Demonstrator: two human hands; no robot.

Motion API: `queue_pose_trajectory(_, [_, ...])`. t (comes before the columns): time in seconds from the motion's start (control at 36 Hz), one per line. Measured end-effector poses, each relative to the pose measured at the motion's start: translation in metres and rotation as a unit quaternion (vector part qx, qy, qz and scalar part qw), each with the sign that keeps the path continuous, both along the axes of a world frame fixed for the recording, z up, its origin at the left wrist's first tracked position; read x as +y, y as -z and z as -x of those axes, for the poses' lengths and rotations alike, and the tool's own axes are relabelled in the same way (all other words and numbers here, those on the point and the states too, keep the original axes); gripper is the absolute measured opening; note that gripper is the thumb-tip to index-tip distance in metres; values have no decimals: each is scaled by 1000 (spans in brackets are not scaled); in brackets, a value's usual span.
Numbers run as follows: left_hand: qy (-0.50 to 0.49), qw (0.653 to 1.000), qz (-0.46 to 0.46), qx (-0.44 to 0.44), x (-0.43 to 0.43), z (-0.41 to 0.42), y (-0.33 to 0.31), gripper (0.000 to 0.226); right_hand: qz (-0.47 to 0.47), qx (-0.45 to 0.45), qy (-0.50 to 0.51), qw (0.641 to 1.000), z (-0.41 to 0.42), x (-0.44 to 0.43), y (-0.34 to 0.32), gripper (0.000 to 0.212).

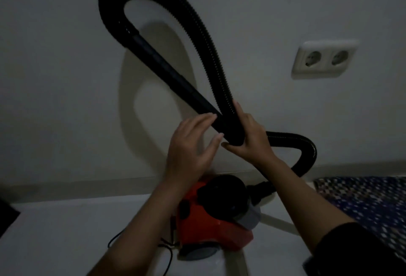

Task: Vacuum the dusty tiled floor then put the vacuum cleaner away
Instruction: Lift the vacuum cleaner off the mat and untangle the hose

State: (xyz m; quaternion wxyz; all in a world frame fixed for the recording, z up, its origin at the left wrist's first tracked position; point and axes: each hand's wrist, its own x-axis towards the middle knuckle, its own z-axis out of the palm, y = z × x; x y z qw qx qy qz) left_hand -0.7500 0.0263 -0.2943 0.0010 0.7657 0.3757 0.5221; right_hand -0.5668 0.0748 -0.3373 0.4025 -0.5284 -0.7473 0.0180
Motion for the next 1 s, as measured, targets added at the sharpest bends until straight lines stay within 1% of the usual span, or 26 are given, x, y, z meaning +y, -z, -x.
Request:
queue_pose_trajectory(0.06, [-5,988,-59,145,12,11,-11,38,-6,1,3,1000,0,-2,-2,108])
queue_pose_trajectory(0.11, [-13,964,-85,252,23,21,-17,40,-10,5,2,1000,0,-3,-3,110])
queue_pose_trajectory(0.14, [-16,952,-97,290,27,24,-19,40,-10,7,-1,1000,0,-4,-3,110])
queue_pose_trajectory(0.19, [-22,933,-124,338,30,23,-25,43,-7,9,-9,1000,-1,-5,-2,111])
queue_pose_trajectory(0.25, [-30,921,-140,362,33,18,-32,47,-4,10,-20,1000,-1,-7,-1,109])
queue_pose_trajectory(0.33, [-38,906,-144,396,37,13,-43,45,-3,6,-41,999,2,-12,1,104])
queue_pose_trajectory(0.5, [-27,866,-95,491,37,18,-53,46,-14,-15,-46,999,5,-22,7,101])
queue_pose_trajectory(0.61, [-13,857,-92,508,30,23,-59,42,-52,-22,-30,998,12,-35,8,100])
queue_pose_trajectory(0.69, [-2,855,-103,508,22,21,-72,39,-96,-17,5,995,13,-43,10,96])
queue_pose_trajectory(0.78, [8,852,-118,511,18,13,-87,38,-105,19,22,994,13,-48,9,89])
queue_pose_trajectory(0.86, [18,839,-128,528,14,0,-102,35,-103,44,4,994,14,-59,7,67])
queue_pose_trajectory(0.94, [14,822,-101,561,11,-14,-110,36,-75,98,9,992,12,-75,8,59])
queue_pose_trajectory(1.0, [10,811,-76,580,10,-20,-109,37,-50,113,-4,992,9,-86,13,57])
